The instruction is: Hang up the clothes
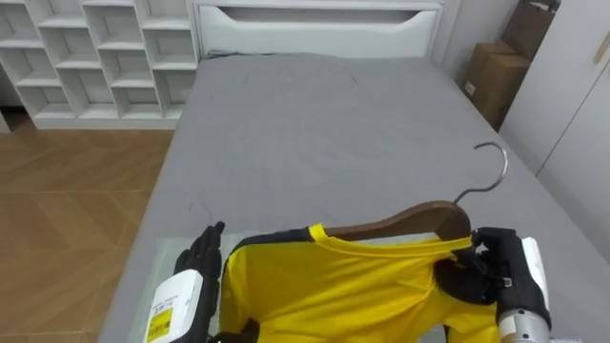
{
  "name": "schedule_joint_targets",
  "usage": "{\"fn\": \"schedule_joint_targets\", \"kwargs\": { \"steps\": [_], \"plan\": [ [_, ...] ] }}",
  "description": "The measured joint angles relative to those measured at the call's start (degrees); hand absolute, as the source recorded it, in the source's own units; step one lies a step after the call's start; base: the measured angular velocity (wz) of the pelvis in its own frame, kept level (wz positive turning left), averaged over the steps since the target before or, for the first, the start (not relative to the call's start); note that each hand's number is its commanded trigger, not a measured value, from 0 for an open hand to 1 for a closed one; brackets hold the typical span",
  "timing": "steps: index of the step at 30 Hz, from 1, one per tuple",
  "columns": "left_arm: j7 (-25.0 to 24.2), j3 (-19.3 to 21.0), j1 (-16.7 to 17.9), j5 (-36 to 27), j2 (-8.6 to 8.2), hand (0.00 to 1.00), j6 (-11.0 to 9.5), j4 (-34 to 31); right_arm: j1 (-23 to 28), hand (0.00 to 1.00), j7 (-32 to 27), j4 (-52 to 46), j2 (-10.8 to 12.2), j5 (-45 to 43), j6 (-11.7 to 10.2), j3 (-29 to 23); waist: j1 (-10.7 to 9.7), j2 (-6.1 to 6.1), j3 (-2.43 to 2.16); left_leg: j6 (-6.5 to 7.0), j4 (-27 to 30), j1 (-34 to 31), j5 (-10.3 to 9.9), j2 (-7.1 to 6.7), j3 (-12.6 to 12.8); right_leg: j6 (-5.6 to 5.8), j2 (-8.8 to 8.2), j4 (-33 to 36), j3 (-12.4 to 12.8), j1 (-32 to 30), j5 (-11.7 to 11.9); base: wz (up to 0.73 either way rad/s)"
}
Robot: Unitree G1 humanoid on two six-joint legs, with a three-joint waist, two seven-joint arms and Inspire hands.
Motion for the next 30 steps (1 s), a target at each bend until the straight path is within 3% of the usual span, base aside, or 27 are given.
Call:
{"fn": "schedule_joint_targets", "kwargs": {
  "steps": [13,24,30],
  "plan": [
    [0.0,0.6,0.0,-0.3,-0.07,0.00,-0.5,0.0,0.0,1.00,-2.2,0.2,-1.2,-3.2,-0.1,-0.2,0.3,0.15,-0.35,0.00,0.2,0.4,0.0,-0.04,-0.6,0.00,-0.16,0.2,-1.1,0.2,0.0,0.02],
    [-0.1,4.7,0.3,-2.5,-0.75,0.00,-0.6,0.1,0.0,1.00,-2.6,-1.3,-1.3,-8.6,-0.2,-0.3,0.3,-0.56,-0.57,0.00,0.4,0.6,0.0,-0.04,0.1,0.00,-0.14,0.2,-0.1,0.5,0.0,-0.03],
    [0.0,7.2,3.2,-4.8,-0.79,0.00,-0.6,0.4,0.2,1.00,-2.8,-3.8,-1.5,-9.6,-0.2,-0.5,0.3,-0.63,-0.53,0.01,-0.2,1.2,0.0,-0.05,-0.3,0.02,-0.16,0.1,-1.1,1.2,0.0,0.02]
  ]
}}
